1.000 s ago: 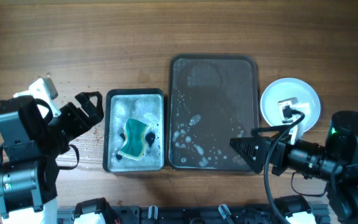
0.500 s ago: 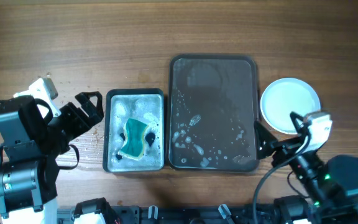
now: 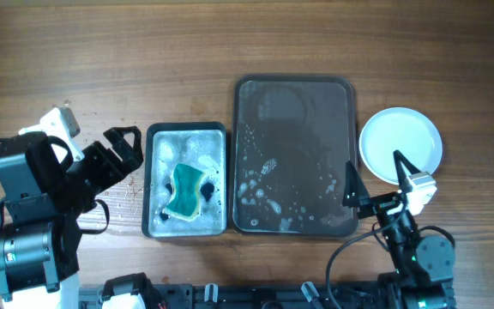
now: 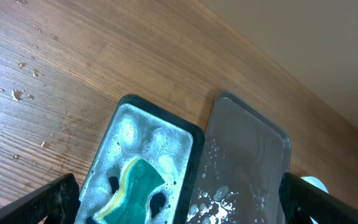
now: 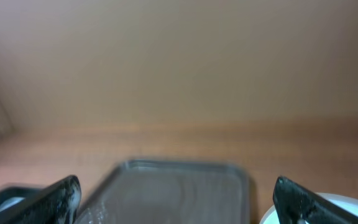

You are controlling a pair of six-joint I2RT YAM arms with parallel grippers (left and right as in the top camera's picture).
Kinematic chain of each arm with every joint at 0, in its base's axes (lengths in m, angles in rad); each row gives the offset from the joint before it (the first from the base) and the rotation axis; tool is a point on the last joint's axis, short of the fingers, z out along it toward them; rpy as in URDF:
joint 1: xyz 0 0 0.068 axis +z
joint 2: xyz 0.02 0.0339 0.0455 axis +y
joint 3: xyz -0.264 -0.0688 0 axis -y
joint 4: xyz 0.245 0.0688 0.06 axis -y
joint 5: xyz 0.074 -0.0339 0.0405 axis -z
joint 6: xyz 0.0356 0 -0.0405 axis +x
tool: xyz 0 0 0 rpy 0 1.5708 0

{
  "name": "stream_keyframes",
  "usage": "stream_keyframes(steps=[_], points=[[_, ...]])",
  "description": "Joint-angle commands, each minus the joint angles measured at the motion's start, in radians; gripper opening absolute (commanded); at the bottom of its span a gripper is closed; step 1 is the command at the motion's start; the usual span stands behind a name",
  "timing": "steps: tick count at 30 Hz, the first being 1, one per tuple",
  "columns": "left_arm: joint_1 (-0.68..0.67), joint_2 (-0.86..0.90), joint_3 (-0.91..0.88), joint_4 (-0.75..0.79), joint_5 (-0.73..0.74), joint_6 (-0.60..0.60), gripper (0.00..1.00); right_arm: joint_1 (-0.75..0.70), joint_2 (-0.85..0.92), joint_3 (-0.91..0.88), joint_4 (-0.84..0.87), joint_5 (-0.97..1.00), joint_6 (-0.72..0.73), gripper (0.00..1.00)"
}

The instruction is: Clean dirty plates on tray and stack at the side

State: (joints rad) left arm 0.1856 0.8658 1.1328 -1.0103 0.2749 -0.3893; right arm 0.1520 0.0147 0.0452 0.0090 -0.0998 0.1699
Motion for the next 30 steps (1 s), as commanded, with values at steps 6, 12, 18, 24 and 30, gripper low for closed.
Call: stream_keyframes(steps=[6, 12, 18, 24, 30], points=[[0.007, -0.002, 0.014, 0.002, -0.010, 0.008, 1.00, 0.001, -0.011, -0.040, -0.006, 0.032, -0.012, 1.00], [0.007, -0.002, 0.014, 0.002, -0.010, 0.008, 1.00, 0.001, -0.010, -0.040, -0.006, 0.032, -0.012, 1.00], [-0.026, -0.002, 0.014, 0.002, -0.010, 0.008, 1.00, 0.001, -0.010, -0.040, -0.006, 0.032, -0.012, 1.00], [-0.133, -0.092, -0.051, -0.004, -0.011, 0.009, 1.00, 0.001, -0.010, -0.040, -0.006, 0.032, -0.012, 1.00], [-0.174, -0.358, -0.309, 0.334, 0.029, 0.114, 1.00, 0.001, -0.010, -0.040, -0.006, 0.032, -0.013, 1.00]])
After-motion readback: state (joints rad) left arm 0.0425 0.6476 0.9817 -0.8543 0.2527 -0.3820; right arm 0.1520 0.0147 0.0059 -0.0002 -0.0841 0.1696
